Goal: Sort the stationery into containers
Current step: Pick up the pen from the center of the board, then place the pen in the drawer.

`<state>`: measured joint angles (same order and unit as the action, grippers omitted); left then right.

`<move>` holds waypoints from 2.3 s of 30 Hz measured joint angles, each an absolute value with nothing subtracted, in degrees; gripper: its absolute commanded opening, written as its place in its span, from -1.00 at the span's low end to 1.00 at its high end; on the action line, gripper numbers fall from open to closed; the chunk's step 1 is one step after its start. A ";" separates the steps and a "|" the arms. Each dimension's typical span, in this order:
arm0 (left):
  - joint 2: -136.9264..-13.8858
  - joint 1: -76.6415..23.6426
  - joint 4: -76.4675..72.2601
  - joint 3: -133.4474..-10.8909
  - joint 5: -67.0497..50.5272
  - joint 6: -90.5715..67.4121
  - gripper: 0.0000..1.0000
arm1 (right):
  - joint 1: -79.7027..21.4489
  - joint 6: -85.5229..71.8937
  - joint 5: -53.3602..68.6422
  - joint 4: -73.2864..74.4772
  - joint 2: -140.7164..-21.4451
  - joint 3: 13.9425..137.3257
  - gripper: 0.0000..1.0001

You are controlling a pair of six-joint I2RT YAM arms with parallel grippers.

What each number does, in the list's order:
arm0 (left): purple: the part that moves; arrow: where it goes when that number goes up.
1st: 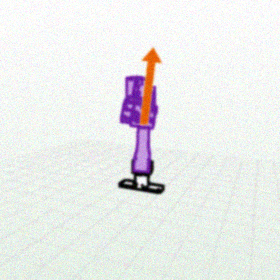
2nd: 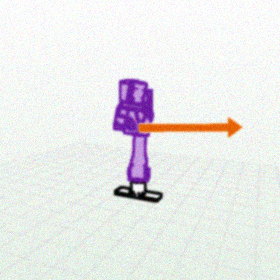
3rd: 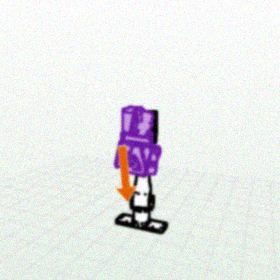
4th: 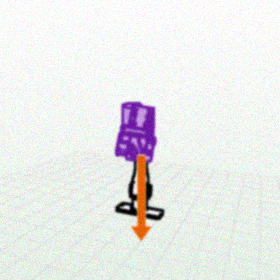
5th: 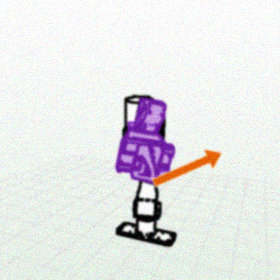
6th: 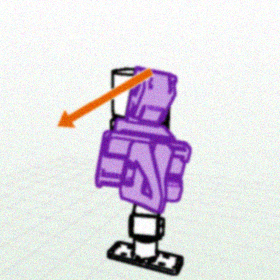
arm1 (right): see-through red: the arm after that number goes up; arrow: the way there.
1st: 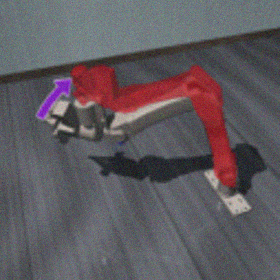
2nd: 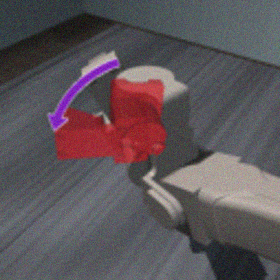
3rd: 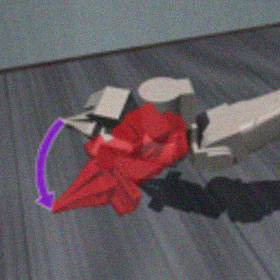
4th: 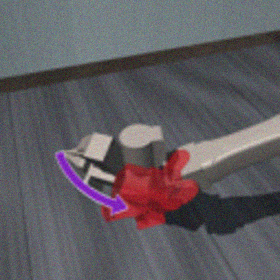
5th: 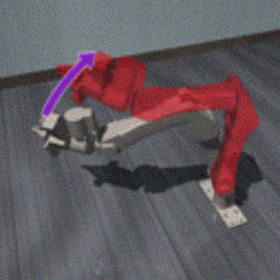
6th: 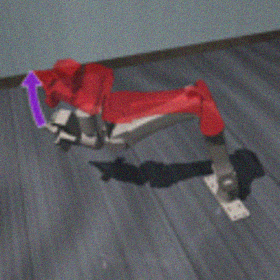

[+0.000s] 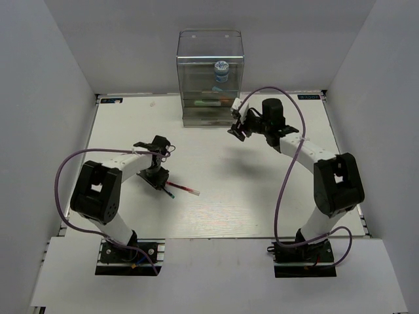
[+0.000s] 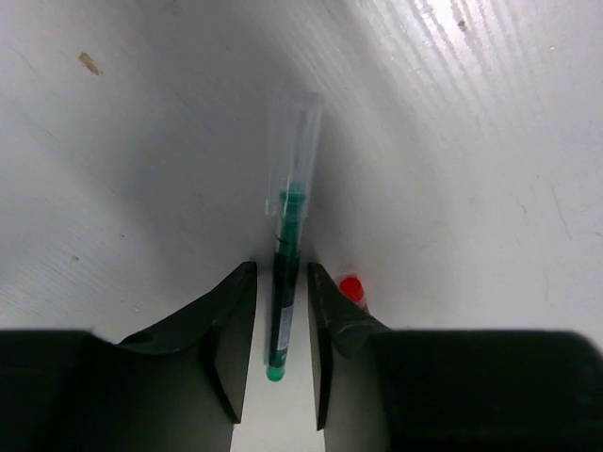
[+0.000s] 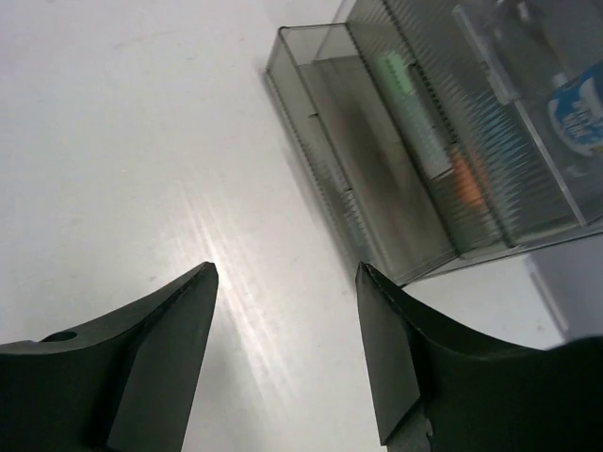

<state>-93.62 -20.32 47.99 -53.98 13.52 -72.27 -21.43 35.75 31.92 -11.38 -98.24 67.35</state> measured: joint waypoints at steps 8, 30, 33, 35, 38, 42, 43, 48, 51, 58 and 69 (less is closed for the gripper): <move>-95.70 -20.38 48.10 -56.21 13.13 -70.70 -1.00 | -21.15 29.91 32.71 -10.46 -91.31 61.23 0.81; -96.75 -20.38 14.41 -68.82 -3.51 -65.19 -1.00 | -19.84 28.49 36.62 -1.74 -86.24 52.56 -1.00; -104.51 -20.62 9.65 -73.89 -3.66 -69.63 -1.00 | -19.77 28.49 36.69 -1.76 -85.27 51.79 -1.00; -109.06 -20.75 6.35 -77.69 -3.51 -72.73 -1.00 | -19.73 28.47 36.84 -1.74 -84.77 50.96 -1.00; -114.89 -20.80 3.92 -84.23 -2.83 -77.10 -1.00 | -19.73 28.42 36.82 -1.61 -84.36 50.00 -0.98; -121.19 -20.84 3.81 -93.14 -0.10 -83.66 -1.00 | -19.53 28.21 36.73 -1.56 -83.68 49.39 -0.80; -121.56 -20.84 3.81 -93.62 0.19 -84.23 -1.00 | -19.49 28.18 36.69 -1.56 -83.44 49.28 -0.77; -126.02 -20.88 6.66 -98.83 2.66 -90.89 -1.00 | -19.33 27.44 36.62 -1.58 -82.43 48.86 -0.74; -128.62 -21.19 8.01 -101.08 3.68 -94.02 -1.00 | -19.16 27.29 36.64 -1.58 -82.19 48.84 -0.74; -134.54 -21.63 11.81 -108.29 4.64 -98.00 -0.34 | -19.09 26.92 36.62 -1.61 -82.08 48.84 -0.41; -132.64 -21.65 9.67 -103.07 1.85 -98.70 0.48 | -19.07 27.70 38.59 -1.19 -82.13 48.86 -0.08</move>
<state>-132.64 -21.65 9.67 -103.07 1.85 -98.70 -19.07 27.70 38.59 -1.19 -82.13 48.86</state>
